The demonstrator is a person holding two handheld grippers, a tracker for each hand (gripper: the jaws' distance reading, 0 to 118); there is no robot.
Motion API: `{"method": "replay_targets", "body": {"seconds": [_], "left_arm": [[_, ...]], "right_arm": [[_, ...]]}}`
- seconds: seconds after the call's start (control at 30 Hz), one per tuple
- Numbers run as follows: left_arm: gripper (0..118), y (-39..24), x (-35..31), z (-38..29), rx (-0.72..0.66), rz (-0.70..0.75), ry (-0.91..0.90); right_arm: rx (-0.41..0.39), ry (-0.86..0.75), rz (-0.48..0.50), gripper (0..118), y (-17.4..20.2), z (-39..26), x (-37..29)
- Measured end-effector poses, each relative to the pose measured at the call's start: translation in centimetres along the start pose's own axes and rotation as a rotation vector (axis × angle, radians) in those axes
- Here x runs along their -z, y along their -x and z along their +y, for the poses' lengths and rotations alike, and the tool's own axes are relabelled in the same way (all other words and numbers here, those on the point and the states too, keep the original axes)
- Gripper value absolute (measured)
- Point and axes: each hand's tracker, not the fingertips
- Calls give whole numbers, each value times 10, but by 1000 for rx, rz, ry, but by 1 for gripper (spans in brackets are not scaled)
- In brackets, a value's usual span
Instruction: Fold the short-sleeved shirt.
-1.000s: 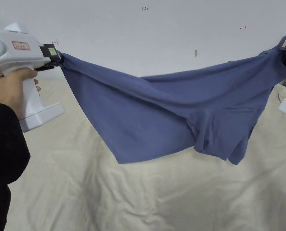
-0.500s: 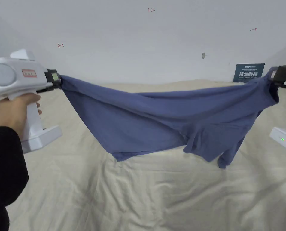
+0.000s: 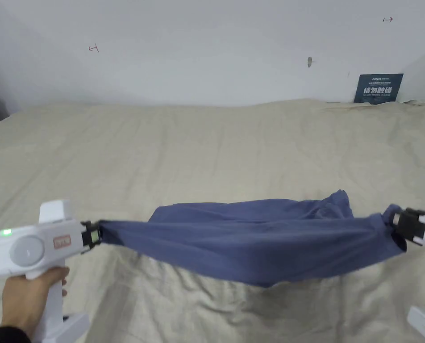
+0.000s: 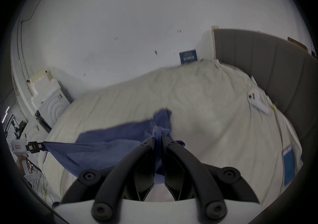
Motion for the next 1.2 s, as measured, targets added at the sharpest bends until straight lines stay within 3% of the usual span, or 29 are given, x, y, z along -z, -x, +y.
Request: {"method": "replay_targets", "body": {"seconds": [0.23,0.47,0.83,1.2], "left_arm": [[0,18,0,-102,46,39,171],[0,37,-31,-152,16,42,225],[0,55,-77,-179,6,38,238],[0,34,-33,-181,-16,78,318]], "right_arm": [[46,128,-40,5,-14,-97,-34],[55,186,-75,5,-18,-143,-75],[86,230,-84,5,-27,-181,-128],[34,324,-194,5,-24,-209,-90]]}}
